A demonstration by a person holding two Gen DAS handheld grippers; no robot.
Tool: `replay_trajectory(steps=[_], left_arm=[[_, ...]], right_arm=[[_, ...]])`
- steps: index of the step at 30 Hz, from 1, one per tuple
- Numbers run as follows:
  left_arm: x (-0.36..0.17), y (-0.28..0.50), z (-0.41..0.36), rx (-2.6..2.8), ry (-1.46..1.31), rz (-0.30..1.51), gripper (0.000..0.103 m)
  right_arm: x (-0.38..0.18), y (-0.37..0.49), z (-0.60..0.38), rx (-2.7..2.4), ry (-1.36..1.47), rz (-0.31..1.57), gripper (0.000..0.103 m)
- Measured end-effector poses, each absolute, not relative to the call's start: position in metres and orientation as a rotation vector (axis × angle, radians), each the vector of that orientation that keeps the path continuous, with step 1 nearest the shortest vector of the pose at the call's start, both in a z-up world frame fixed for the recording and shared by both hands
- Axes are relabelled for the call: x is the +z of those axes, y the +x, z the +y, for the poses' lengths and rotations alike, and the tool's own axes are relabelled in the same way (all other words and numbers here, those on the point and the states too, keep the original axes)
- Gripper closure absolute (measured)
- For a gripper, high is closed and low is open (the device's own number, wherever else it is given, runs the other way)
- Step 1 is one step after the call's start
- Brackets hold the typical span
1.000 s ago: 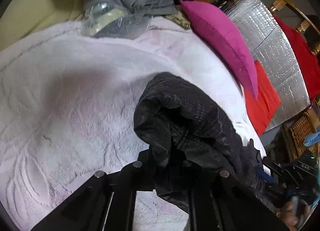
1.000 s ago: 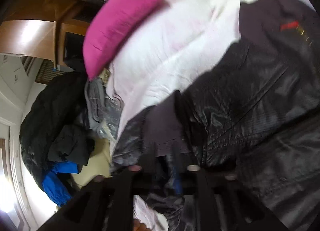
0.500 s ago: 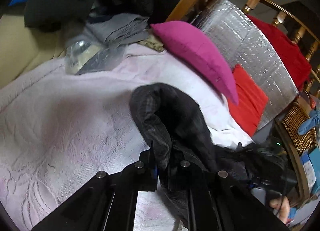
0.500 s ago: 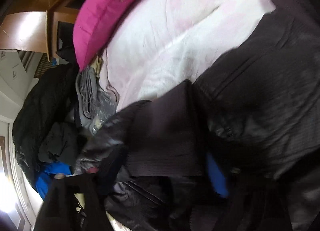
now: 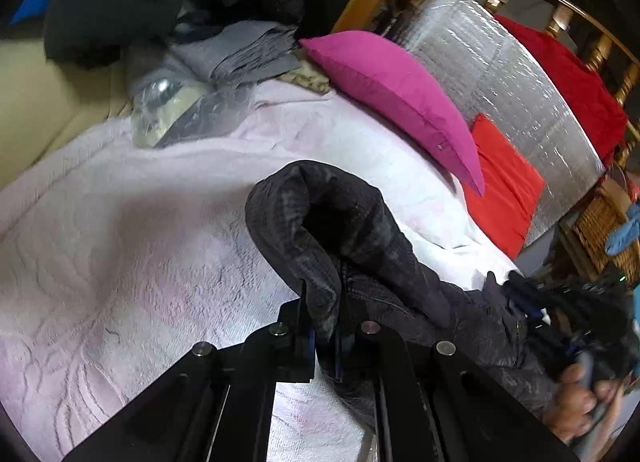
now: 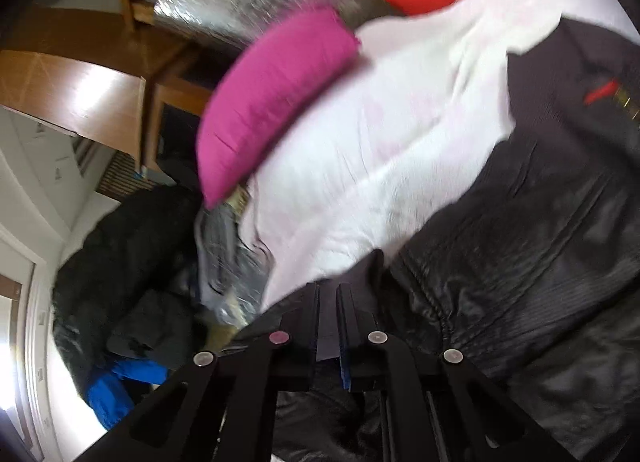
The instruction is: Fold large clothes
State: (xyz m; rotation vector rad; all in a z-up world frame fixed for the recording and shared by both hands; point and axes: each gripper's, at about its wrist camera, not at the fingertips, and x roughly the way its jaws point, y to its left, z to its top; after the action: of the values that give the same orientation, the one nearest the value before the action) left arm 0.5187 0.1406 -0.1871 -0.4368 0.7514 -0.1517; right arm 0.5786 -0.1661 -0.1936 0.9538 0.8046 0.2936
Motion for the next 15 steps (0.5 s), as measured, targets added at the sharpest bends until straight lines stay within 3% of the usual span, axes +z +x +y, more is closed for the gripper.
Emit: replay_trajectory(steps=[2,6,7,8,9,15], left_arm=[[-0.184,0.517,0.138,-0.157,-0.429,0.741,0.097],[-0.191,0.520,0.141,-0.115,-0.428,0.789,0.096],[-0.195,0.521,0.143,-0.109,-0.437,0.802,0.097],[-0.198,0.522,0.145,-0.106,-0.445,0.813,0.097],[-0.199,0.522,0.147,-0.102,-0.446,0.822,0.096],[-0.198,0.522,0.147,-0.112,-0.444,0.825,0.096]], right_arm=[[-0.188,0.577,-0.174,0.317,0.956,0.831,0.093],[-0.219,0.589,-0.160,0.457,1.093,1.065,0.081],[-0.224,0.588,-0.152,0.474,1.101,1.074,0.059],[-0.229,0.588,-0.144,0.488,1.112,1.071,0.017],[-0.232,0.588,-0.139,0.491,1.127,1.061,0.006],[-0.243,0.605,-0.112,0.449,1.159,1.010,0.006]])
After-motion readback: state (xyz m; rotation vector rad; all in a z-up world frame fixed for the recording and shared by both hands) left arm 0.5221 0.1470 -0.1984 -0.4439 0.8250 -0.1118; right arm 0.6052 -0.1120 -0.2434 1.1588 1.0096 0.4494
